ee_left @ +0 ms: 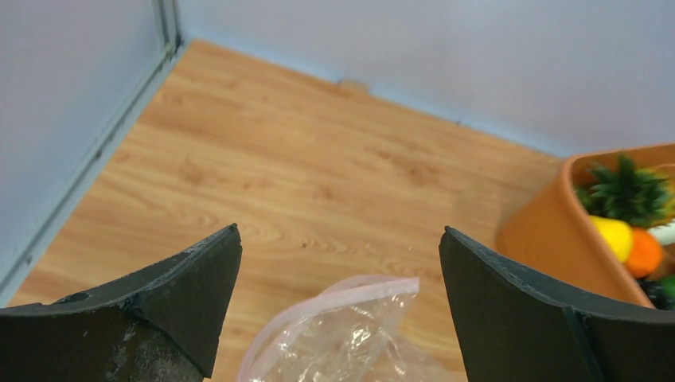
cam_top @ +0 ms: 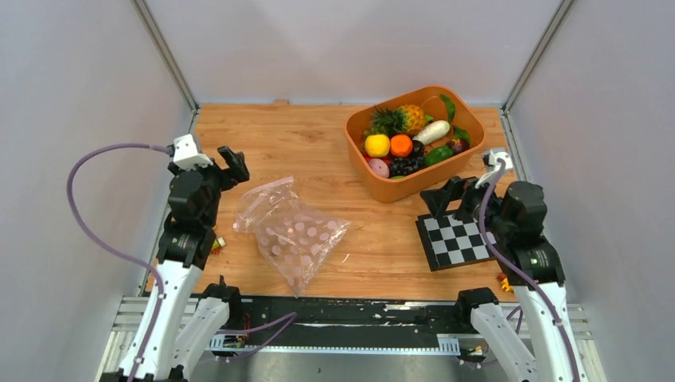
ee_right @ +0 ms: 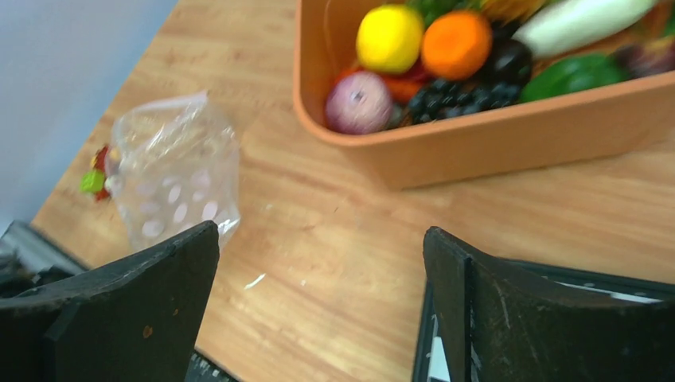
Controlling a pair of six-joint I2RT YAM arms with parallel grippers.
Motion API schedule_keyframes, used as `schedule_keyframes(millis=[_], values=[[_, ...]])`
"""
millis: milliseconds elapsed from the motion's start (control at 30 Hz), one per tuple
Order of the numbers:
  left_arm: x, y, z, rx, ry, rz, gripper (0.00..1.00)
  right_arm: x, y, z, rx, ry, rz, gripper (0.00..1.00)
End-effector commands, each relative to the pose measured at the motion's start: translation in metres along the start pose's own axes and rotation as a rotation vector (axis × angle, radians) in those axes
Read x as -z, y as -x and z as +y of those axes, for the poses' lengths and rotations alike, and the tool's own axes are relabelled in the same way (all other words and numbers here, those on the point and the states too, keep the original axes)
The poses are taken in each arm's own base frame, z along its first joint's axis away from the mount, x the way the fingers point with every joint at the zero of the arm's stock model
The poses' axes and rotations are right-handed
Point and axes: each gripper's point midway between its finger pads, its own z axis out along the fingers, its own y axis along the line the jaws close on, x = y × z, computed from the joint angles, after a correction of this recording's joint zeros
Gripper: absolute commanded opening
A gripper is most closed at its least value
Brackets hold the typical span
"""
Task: Place the food in the zip-top bag and seal the zipper
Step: Adjust the zipper food storage bag at the center of the board.
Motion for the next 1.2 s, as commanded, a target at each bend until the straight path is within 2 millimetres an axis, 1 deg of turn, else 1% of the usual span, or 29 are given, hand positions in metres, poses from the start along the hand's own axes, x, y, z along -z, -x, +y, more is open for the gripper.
schedule_keyframes(millis=[0, 33, 67, 133, 200, 233, 300, 367, 400, 433, 467, 500, 567, 633, 667, 767, 833, 900, 933, 1000, 1100, 1167], values=[[-0.014, -0.032, 0.028, 0.102, 0.196, 0.093, 1.0, -0.013, -0.019, 0.03, -0.057, 0.21, 0.094, 1.0], [-0.017, -0.043, 0.036, 0.167, 0.27, 0.124, 1.0, -0.015, -0.023, 0.036, -0.063, 0.248, 0.115, 1.0], [-0.017, -0.05, 0.042, 0.172, 0.314, 0.152, 1.0, -0.016, -0.024, 0.041, -0.065, 0.277, 0.13, 1.0], [-0.018, -0.057, 0.042, 0.139, 0.322, 0.209, 1.0, -0.017, -0.025, 0.051, -0.049, 0.32, 0.144, 1.0], [-0.02, -0.056, 0.035, 0.113, 0.271, 0.222, 1.0, -0.017, -0.025, 0.063, -0.014, 0.344, 0.144, 1.0], [-0.02, -0.056, 0.029, 0.103, 0.229, 0.221, 1.0, -0.016, -0.027, 0.077, 0.014, 0.382, 0.154, 1.0], [-0.019, -0.054, 0.015, 0.117, 0.136, 0.19, 1.0, -0.017, -0.031, 0.097, 0.064, 0.421, 0.172, 1.0], [-0.012, -0.054, 0.007, 0.162, 0.067, 0.145, 1.0, -0.023, -0.042, 0.116, 0.113, 0.448, 0.215, 1.0], [-0.008, -0.056, 0.005, 0.189, 0.05, 0.128, 1.0, -0.027, -0.049, 0.123, 0.138, 0.449, 0.238, 1.0], [-0.001, -0.055, 0.004, 0.232, 0.033, 0.098, 1.0, -0.032, -0.055, 0.128, 0.161, 0.432, 0.256, 1.0], [0.003, -0.057, 0.002, 0.242, 0.006, 0.083, 1.0, -0.039, -0.06, 0.131, 0.187, 0.402, 0.262, 0.97], [0.009, -0.061, 0.003, 0.267, 0.003, 0.078, 1.0, -0.045, -0.068, 0.143, 0.214, 0.415, 0.282, 0.94], [0.015, -0.072, 0.01, 0.29, 0.034, 0.095, 1.0, -0.053, -0.08, 0.159, 0.243, 0.423, 0.309, 0.93], [0.019, -0.077, 0.01, 0.257, 0.018, 0.108, 1.0, -0.066, -0.093, 0.173, 0.268, 0.413, 0.327, 0.89], [0.02, -0.079, 0.015, 0.242, 0.044, 0.124, 1.0, -0.074, -0.097, 0.18, 0.279, 0.407, 0.324, 0.87], [0.024, -0.081, 0.029, 0.21, 0.136, 0.171, 1.0, -0.091, -0.116, 0.204, 0.326, 0.405, 0.347, 0.84], [0.027, -0.082, 0.034, 0.188, 0.169, 0.195, 1.0, -0.101, -0.127, 0.22, 0.351, 0.413, 0.355, 0.83], [0.028, -0.083, 0.038, 0.166, 0.185, 0.201, 1.0, -0.113, -0.141, 0.232, 0.37, 0.412, 0.381, 0.83], [0.028, -0.085, 0.039, 0.155, 0.182, 0.202, 1.0, -0.117, -0.146, 0.235, 0.374, 0.407, 0.394, 0.83], [0.027, -0.093, 0.038, 0.132, 0.172, 0.229, 1.0, -0.127, -0.158, 0.231, 0.387, 0.362, 0.428, 0.85], [0.025, -0.109, 0.032, 0.119, 0.137, 0.299, 1.0, -0.139, -0.177, 0.217, 0.407, 0.291, 0.447, 0.85], [0.023, -0.119, 0.028, 0.133, 0.113, 0.329, 1.0, -0.141, -0.188, 0.205, 0.419, 0.237, 0.477, 0.91]])
